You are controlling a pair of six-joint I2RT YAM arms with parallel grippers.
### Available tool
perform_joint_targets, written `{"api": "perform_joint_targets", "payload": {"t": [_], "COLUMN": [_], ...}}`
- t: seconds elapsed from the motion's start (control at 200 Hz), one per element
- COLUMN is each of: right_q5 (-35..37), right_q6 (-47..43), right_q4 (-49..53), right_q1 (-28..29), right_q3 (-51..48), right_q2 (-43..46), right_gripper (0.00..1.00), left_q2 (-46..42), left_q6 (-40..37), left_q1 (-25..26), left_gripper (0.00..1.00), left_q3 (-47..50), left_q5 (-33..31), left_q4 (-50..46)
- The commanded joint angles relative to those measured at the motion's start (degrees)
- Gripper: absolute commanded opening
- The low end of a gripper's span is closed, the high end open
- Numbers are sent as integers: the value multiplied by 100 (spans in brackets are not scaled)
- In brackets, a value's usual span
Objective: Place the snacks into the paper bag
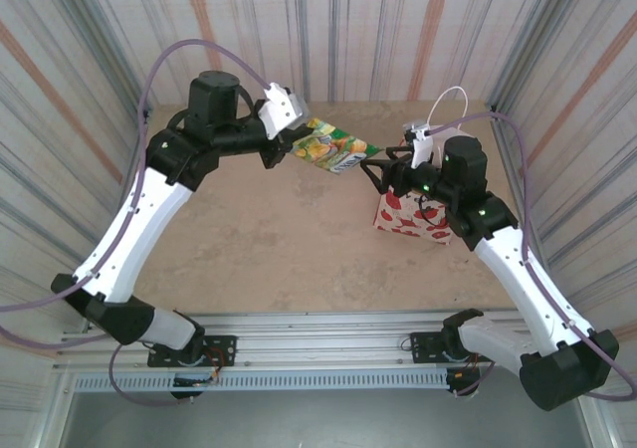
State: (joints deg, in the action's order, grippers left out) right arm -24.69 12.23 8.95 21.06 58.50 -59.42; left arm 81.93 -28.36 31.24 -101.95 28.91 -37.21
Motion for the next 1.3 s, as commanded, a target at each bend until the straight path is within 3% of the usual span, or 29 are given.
{"api": "perform_joint_targets", "payload": {"t": [0.0,0.22,0.391,0.661,0.912,1.067,1.293], "right_q5": [-156,-630,-884,-1059,-1182,-1447,-1870], "right_q6": [-168,-135,-97,181,335,311,263], "right_q4": [-581,-1397,-2111,-3102,-3046,-2212,-23], "right_q1": [42,46,43,-17,-208,-458,-1481], "right_q3": [-88,-335,-575,-840,-773,-462,534], "right_q2": [88,148,244,540,784,938,1047], "right_gripper": [85,85,77,38,16,8,2], "left_q2": [-345,-485,-454,-340,-308,-309,-137], "left_q6": [329,960,1508,2909,3519,3534,3510], "left_q1": [5,-8,-29,-50,-58,-69,-75], "left_gripper": [0,0,0,0,0,13,48], "left_q3": [130,299,384,606,849,974,1051], "left_q5": [445,749,947,926,864,566,-107], "left_q4": [845,1453,1807,2506,2745,2705,2411]}}
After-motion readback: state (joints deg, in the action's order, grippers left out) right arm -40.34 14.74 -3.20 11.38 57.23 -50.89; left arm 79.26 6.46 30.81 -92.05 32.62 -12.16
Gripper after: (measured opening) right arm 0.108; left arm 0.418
